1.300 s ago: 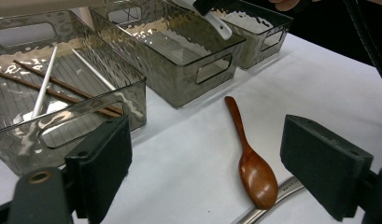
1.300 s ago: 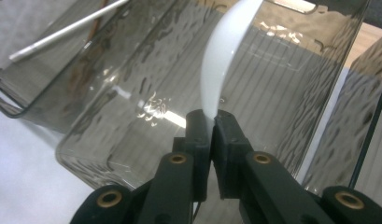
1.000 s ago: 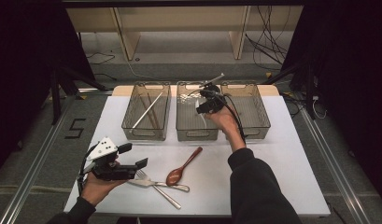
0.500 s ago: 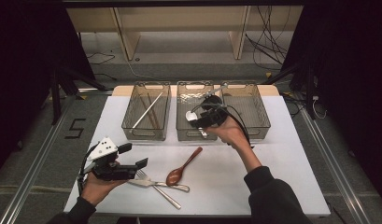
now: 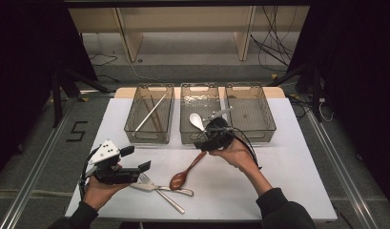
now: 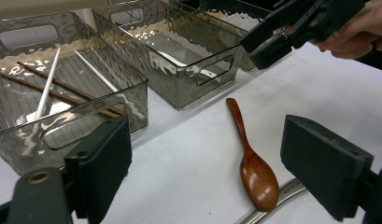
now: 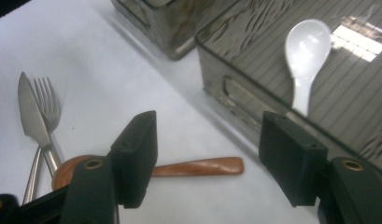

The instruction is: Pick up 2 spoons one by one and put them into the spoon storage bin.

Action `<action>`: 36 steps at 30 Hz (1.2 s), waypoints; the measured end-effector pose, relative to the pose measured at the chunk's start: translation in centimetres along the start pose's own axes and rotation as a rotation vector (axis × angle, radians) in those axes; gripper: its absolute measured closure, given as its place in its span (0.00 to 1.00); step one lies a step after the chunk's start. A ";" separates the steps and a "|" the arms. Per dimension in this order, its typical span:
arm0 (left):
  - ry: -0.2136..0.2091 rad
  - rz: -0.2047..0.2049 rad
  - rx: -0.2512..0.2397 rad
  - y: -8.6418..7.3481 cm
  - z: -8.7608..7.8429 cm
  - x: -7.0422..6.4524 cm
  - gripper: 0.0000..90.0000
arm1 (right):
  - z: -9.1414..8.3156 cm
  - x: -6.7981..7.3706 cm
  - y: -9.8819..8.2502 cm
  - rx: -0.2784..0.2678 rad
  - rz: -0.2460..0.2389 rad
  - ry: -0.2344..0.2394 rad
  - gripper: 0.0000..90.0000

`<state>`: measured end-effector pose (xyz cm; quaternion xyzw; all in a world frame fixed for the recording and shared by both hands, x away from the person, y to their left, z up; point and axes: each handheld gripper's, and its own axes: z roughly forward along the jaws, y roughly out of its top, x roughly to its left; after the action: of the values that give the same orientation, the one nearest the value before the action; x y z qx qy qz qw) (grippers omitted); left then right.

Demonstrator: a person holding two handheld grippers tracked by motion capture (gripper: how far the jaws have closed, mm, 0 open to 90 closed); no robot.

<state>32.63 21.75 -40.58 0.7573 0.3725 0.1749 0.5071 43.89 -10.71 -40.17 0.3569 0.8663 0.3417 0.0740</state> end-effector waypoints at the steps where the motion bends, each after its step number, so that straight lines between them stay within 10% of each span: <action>1: 0.000 0.001 0.001 0.0 0.0 0.0 0.18 | 0.2 0.1 -0.1 0.003 -0.006 -0.006 0.41; 13: 0.004 0.000 -0.013 0.1 -0.2 0.0 0.18 | 2.2 1.1 -0.7 0.034 -0.019 0.010 0.52; 26: 0.004 0.003 -0.011 0.0 -0.1 0.1 0.18 | 5.1 0.5 -1.2 0.121 -0.046 -0.036 0.98; 36: -0.001 0.008 -0.005 0.0 -0.1 0.1 0.18 | 7.3 0.3 -1.4 0.192 -0.047 -0.064 1.00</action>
<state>32.61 21.85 -40.54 0.7577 0.3687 0.1775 0.5084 45.57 -7.28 -46.56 0.3527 0.9004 0.2435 0.0751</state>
